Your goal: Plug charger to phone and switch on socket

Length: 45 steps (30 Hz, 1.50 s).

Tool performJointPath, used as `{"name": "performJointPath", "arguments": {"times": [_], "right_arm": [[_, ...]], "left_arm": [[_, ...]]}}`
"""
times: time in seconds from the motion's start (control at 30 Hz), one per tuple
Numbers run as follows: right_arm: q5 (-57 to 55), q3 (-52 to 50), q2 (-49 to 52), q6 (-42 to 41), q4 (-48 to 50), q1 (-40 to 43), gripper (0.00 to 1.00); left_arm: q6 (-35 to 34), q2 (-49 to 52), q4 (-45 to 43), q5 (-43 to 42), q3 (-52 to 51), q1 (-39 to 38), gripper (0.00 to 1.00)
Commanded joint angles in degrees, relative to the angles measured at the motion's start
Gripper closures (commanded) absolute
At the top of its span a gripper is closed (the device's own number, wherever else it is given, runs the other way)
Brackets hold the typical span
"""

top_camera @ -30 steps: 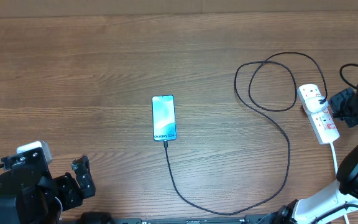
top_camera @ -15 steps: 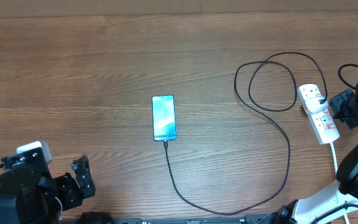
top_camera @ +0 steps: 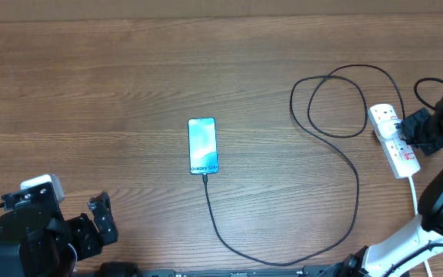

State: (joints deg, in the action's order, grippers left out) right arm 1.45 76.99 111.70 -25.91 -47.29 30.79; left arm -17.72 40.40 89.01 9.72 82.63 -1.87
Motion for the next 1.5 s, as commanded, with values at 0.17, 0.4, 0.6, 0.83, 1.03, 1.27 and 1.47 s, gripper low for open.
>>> {"name": "performJointPath", "arguments": {"times": [0.17, 0.4, 0.6, 0.83, 1.03, 1.27, 1.47], "right_arm": [[2.4, 0.7, 0.8, 1.0, 0.1, -0.8, 0.96], [4.7, 0.9, 0.8, 2.2, -0.6, -0.8, 0.96], [4.6, 0.9, 1.0, 2.2, -1.0, -0.9, 0.96], [1.9, 0.2, 1.3, 2.2, -1.0, -3.5, 0.96], [1.1, 0.2, 1.5, 2.2, -1.9, -4.9, 0.96], [-4.3, 2.7, 1.3, 1.5, -6.8, -3.9, 0.96], [-9.8, 8.6, -0.1, -2.6, -14.6, 0.2, 0.96]], "left_arm": [[-0.7, 0.2, -0.3, 1.2, -0.4, -0.4, 0.0], [-0.7, 0.2, -0.3, 1.2, -0.4, -0.4, 0.0], [-0.7, 0.2, -0.3, 1.2, -0.4, -0.4, 0.0], [-0.7, 0.2, -0.3, 1.2, -0.4, -0.4, 0.0], [-0.7, 0.2, -0.3, 1.2, -0.4, -0.4, 0.0], [-0.7, 0.2, -0.3, 1.2, -0.4, -0.4, 0.01], [-0.7, 0.2, -0.3, 1.2, -0.4, -0.4, 0.0]]}}
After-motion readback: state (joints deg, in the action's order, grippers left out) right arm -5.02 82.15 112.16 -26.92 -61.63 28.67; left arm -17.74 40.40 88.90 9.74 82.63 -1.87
